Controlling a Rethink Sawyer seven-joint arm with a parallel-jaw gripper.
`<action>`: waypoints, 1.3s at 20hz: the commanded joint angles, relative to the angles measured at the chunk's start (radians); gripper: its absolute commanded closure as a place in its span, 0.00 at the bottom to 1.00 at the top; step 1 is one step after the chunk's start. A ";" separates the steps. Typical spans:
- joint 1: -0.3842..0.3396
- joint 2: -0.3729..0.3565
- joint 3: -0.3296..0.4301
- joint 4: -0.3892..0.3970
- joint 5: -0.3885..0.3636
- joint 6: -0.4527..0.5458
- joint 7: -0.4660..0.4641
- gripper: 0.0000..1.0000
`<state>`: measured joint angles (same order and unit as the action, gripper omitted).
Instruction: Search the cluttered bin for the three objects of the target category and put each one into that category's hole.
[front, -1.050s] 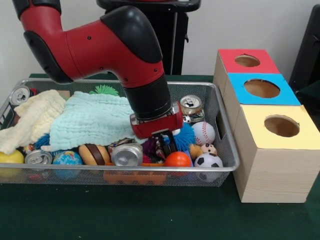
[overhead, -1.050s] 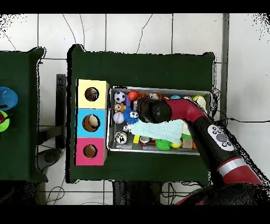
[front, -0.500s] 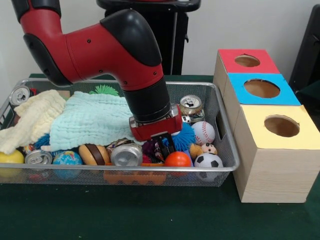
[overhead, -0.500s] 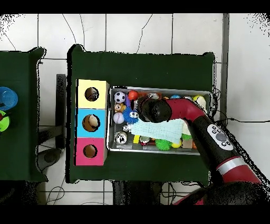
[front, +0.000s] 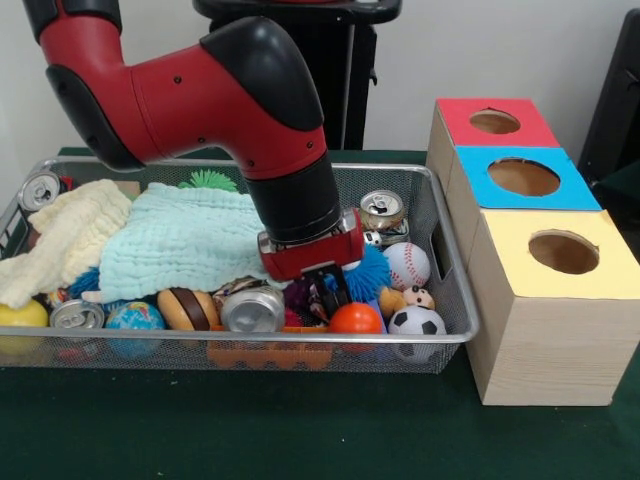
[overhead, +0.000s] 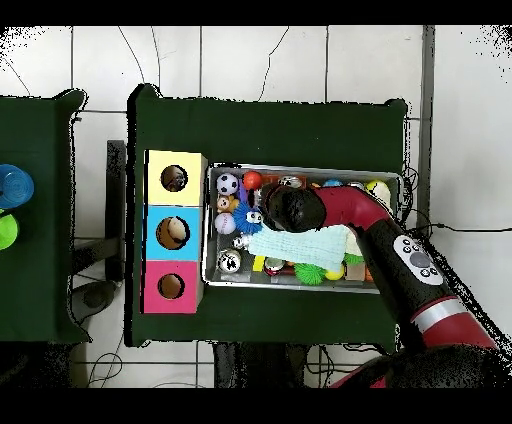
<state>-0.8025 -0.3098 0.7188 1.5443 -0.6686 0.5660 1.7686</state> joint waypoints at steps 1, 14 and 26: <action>-0.022 -0.166 0.051 0.140 0.012 0.113 -0.184 1.00; -0.022 -0.510 0.105 0.294 0.217 0.290 -0.114 1.00; 0.026 -0.653 0.085 0.409 0.314 0.243 -0.006 1.00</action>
<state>-0.8073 -0.8889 0.7898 1.8391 -0.3854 0.7531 1.7686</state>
